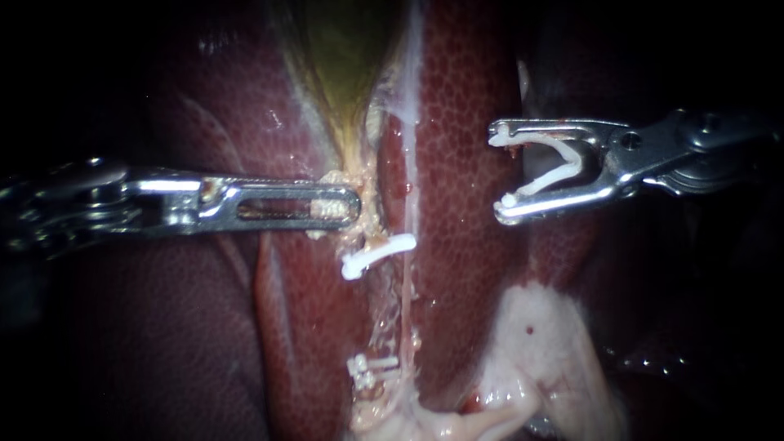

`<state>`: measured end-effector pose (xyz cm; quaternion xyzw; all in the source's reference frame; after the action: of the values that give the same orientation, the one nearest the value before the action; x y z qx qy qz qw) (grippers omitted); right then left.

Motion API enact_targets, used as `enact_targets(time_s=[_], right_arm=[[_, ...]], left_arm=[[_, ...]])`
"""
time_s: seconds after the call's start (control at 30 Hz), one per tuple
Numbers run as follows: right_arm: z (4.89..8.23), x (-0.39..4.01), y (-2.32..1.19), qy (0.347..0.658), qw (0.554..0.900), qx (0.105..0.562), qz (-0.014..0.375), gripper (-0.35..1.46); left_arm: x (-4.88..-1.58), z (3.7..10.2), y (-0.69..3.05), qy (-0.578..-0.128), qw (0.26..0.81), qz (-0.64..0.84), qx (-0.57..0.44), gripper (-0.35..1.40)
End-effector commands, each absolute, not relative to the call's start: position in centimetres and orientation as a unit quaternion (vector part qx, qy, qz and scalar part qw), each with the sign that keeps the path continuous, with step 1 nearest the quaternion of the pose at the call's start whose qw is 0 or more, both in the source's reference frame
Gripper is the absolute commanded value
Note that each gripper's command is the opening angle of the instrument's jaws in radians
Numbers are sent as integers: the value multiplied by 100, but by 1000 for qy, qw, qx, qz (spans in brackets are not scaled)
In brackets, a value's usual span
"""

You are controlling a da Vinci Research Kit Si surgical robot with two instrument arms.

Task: Clipping first clip right tube

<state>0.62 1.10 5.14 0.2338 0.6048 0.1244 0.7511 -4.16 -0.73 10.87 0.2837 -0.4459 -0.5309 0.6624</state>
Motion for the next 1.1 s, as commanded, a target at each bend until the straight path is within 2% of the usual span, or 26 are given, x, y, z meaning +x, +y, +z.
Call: enact_targets(time_s=[0.03,0.63,0.87,1.1], right_arm=[[514,62,109,605,751,234,124,56],[515,61,110,605,751,234,124,56],[516,61,110,605,751,234,124,56],[516,61,110,605,751,233,124,56]], left_arm=[[-416,1087,-73,-446,663,-531,283,-35],[-397,1077,-72,-445,663,-528,290,-35],[-375,1054,-57,-441,661,-537,284,-35],[-355,1025,-44,-456,647,-545,277,-35]])
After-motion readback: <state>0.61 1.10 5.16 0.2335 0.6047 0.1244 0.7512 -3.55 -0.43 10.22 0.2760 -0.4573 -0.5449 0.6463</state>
